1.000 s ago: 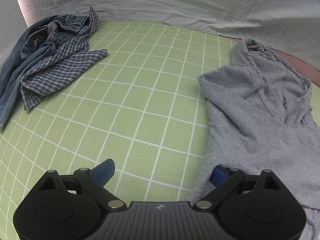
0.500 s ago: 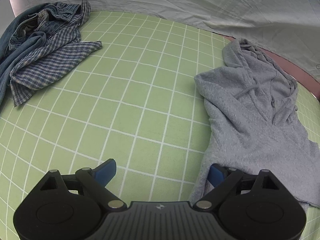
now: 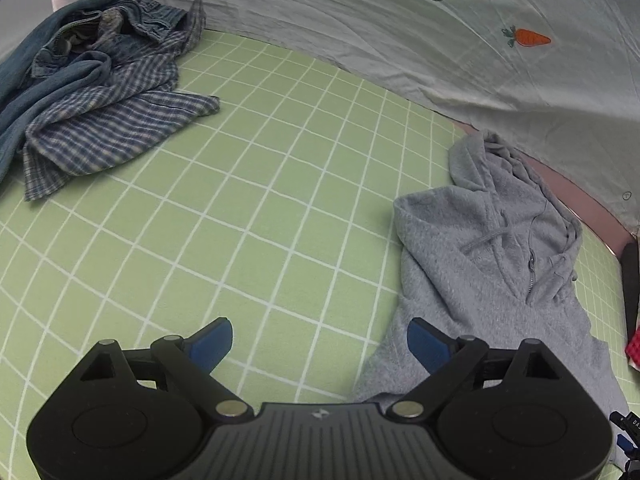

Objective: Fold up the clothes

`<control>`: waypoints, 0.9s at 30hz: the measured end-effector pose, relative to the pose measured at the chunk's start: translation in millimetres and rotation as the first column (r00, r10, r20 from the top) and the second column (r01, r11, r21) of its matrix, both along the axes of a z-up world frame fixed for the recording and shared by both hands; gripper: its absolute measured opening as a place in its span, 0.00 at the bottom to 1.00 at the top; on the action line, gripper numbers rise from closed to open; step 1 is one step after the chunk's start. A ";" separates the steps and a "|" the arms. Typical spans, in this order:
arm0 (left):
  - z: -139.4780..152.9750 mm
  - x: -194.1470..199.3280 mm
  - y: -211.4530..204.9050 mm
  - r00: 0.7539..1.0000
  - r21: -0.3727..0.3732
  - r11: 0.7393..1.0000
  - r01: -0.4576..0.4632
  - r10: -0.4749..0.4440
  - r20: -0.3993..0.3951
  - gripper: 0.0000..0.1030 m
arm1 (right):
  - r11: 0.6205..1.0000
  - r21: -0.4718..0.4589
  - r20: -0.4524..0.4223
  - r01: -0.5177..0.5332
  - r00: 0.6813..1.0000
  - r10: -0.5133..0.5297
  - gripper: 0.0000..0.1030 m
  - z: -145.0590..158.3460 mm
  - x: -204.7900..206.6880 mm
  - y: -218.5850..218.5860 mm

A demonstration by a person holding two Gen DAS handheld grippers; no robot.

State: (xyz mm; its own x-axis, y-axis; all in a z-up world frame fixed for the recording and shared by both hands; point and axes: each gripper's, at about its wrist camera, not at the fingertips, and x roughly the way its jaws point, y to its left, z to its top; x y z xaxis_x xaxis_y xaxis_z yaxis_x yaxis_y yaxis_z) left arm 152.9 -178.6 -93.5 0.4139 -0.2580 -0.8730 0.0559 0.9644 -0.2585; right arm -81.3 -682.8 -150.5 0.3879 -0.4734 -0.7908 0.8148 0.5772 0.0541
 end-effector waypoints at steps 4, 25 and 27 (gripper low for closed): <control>-17.1 17.5 -28.8 0.998 -0.019 0.998 0.058 -0.058 -0.018 0.81 | 1.000 -0.007 -0.002 0.001 1.000 -0.001 0.66 -0.1 -0.3 1.6; -34.1 111.5 -93.5 0.992 0.010 0.995 0.100 -0.100 0.076 0.06 | 0.999 -0.041 -0.003 -0.001 1.000 0.001 0.75 -4.1 1.5 -4.5; -35.1 122.2 -93.8 0.993 0.020 0.996 0.087 -0.089 0.081 0.06 | 0.999 -0.042 -0.001 0.000 1.000 0.000 0.77 -4.8 0.8 -5.7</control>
State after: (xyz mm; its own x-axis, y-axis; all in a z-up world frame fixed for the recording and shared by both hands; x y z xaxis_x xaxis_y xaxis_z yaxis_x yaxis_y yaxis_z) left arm 275.1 -272.4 -128.6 0.4604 -0.2827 -0.8415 0.1610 0.9588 -0.2340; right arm -80.5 -688.5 -155.3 0.3870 -0.5058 -0.7709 0.8146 0.5793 0.0288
